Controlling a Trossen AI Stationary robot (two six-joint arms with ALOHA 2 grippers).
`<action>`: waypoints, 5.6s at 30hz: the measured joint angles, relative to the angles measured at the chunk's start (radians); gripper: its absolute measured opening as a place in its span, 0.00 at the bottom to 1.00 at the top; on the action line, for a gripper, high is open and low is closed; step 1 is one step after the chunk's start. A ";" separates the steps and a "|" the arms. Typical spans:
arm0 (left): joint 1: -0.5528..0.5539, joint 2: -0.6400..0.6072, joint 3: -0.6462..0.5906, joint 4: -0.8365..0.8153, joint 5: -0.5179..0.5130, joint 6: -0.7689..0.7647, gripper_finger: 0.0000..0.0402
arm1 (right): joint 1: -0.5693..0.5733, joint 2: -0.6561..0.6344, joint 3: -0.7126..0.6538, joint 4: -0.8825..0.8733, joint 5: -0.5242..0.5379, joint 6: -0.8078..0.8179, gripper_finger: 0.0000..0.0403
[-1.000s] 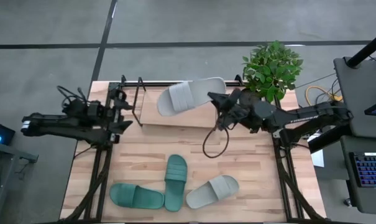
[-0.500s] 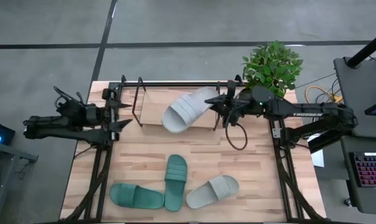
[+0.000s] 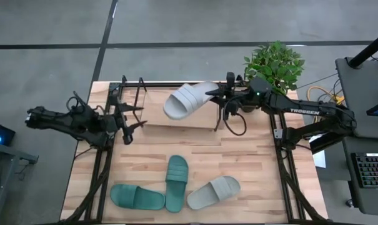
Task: Pick and place slides into the shelf
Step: Put the right grey slide on the shelf
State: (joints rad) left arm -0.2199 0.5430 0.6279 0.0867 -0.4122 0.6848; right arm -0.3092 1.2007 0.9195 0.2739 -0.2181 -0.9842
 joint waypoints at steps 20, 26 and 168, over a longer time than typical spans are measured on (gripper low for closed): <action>-0.441 0.485 0.316 0.035 -1.064 0.352 0.53 | -0.092 0.073 0.000 -0.006 -0.103 0.068 0.12; -0.499 0.574 0.351 0.027 -1.100 0.339 0.53 | -0.093 0.094 0.000 -0.015 -0.103 0.069 0.12; -0.542 0.796 0.328 0.291 -0.932 0.053 0.14 | 0.152 0.246 0.186 -0.220 -0.147 -0.011 0.11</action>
State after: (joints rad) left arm -0.7624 1.3388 0.9554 0.3777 -1.3445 0.7376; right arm -0.1577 1.4467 1.1053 0.0540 -0.3653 -0.9951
